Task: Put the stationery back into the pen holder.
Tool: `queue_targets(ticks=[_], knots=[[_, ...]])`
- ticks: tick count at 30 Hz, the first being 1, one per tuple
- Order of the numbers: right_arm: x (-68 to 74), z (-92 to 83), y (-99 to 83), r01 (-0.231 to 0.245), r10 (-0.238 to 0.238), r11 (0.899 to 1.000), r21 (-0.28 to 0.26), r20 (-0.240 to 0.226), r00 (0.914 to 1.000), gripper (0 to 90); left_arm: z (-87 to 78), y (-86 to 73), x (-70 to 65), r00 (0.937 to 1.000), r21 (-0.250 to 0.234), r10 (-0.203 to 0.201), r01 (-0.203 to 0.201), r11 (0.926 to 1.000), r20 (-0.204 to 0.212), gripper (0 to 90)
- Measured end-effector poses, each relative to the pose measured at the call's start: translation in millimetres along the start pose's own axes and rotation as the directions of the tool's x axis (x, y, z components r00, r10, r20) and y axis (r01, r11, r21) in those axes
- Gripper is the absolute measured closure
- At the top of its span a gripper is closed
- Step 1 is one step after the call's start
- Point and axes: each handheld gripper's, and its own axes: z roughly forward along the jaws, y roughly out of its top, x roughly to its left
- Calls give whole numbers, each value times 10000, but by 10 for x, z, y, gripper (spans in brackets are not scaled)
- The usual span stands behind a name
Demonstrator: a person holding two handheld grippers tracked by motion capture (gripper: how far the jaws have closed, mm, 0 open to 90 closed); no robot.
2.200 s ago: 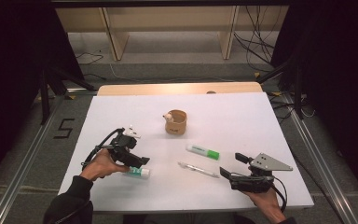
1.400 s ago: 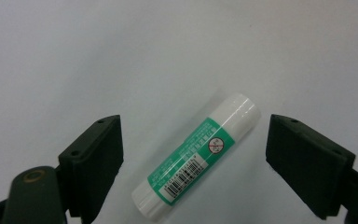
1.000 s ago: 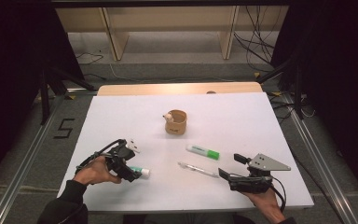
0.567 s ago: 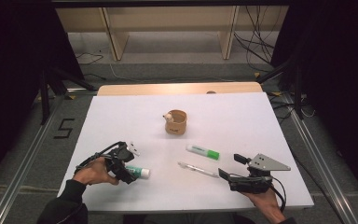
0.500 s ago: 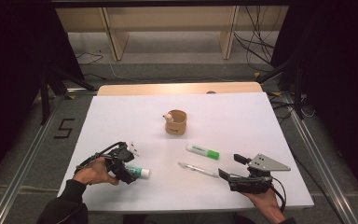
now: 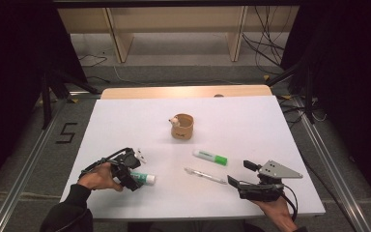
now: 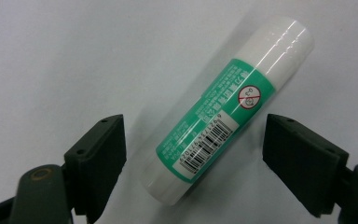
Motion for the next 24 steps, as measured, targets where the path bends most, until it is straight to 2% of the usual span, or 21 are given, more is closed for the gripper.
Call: queue_targets(ticks=[9,13,18,21,23,24], knots=[[5,21,-1,40,-39,10000,61,-53,10000,185,7,-11,15,9994,73,321,-320,9995,-140,253],[14,23,1,50,-50,10000,62,-49,10000,186,24,-3,5,9980,94,623,-622,9980,-138,282],[20,26,1,71,-70,9999,93,-66,10000,185,7,9,-7,9934,192,1132,-1129,9934,-177,330],[15,27,-3,41,-40,9999,116,-54,10000,186,-4,14,-25,9909,77,1338,-1337,9910,-121,362],[17,27,-3,60,-59,9999,131,-62,10000,186,-11,24,-27,9865,209,1628,-1624,9865,-177,382],[17,28,-3,69,-68,9999,128,-64,10000,185,-6,27,-32,9869,180,1606,-1604,9869,-146,388]])
